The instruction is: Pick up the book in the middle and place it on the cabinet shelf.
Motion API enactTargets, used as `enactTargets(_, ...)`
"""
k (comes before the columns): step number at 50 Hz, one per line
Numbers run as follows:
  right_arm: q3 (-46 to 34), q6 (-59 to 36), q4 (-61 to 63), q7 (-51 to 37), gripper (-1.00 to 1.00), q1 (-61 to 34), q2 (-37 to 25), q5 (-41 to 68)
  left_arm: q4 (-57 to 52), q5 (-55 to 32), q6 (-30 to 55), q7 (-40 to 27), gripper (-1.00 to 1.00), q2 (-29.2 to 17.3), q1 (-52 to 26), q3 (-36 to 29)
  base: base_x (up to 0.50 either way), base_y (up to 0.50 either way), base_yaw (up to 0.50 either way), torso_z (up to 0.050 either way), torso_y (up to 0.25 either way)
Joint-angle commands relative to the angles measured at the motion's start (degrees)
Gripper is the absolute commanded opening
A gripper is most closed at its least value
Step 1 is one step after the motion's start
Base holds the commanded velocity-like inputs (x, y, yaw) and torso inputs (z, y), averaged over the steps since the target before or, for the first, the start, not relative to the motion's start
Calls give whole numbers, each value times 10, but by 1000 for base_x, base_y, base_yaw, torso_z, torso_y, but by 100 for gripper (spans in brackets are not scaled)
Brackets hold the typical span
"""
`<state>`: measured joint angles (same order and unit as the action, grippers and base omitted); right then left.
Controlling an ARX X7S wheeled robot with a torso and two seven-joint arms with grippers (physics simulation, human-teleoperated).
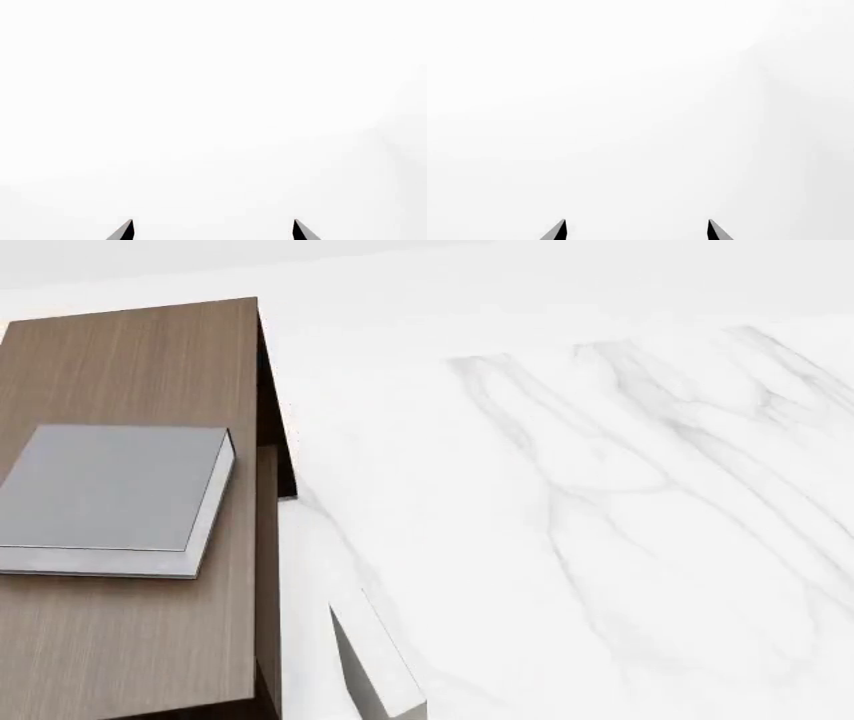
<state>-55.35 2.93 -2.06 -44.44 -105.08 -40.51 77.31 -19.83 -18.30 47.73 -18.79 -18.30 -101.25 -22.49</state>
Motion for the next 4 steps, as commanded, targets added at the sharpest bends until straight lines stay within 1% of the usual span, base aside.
enactTargets(1, 5, -30, -4, -3, 100, -51, -6, -5, 28, 3, 7, 15, 100, 3, -71, -8, 0, 0, 0, 0, 0)
enactTargets(4, 6, -31, -7, -1, 100, -55, -5, -6, 44, 8, -5, 19, 100, 4, -75, -12, 0, 0, 0, 0, 0)
